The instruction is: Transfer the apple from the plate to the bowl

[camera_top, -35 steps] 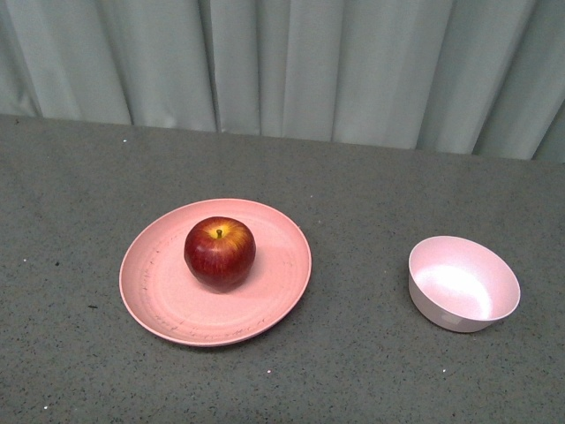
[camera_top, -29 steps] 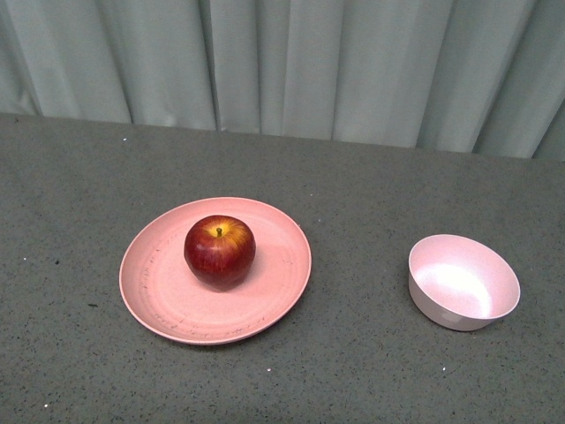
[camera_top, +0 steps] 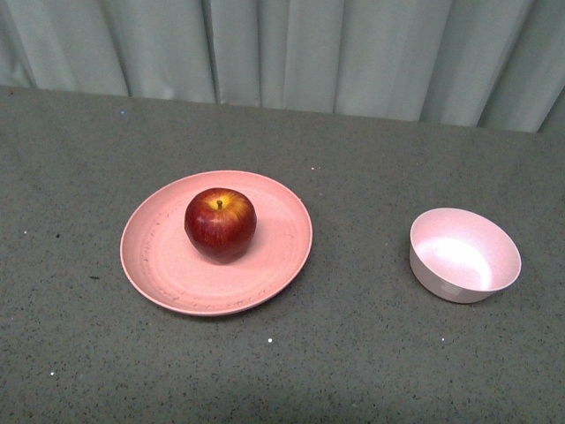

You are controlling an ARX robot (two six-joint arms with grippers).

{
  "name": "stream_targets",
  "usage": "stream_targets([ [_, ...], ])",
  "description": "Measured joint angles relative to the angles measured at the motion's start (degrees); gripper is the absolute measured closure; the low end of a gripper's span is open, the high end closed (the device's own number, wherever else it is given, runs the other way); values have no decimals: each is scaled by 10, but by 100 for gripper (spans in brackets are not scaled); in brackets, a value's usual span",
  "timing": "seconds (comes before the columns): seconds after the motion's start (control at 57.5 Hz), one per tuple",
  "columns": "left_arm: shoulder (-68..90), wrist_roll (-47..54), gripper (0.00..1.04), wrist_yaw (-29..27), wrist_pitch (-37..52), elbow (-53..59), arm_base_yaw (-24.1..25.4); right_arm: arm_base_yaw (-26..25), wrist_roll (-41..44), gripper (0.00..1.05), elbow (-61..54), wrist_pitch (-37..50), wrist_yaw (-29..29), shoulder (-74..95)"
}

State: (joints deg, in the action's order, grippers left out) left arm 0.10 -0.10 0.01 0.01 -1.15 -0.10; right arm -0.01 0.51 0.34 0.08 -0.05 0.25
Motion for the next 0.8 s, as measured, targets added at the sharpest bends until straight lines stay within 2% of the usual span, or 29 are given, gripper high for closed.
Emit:
stream_targets([
  [0.8,0,0,7,0,0,0,0,0,0,9,0,0,0,0],
])
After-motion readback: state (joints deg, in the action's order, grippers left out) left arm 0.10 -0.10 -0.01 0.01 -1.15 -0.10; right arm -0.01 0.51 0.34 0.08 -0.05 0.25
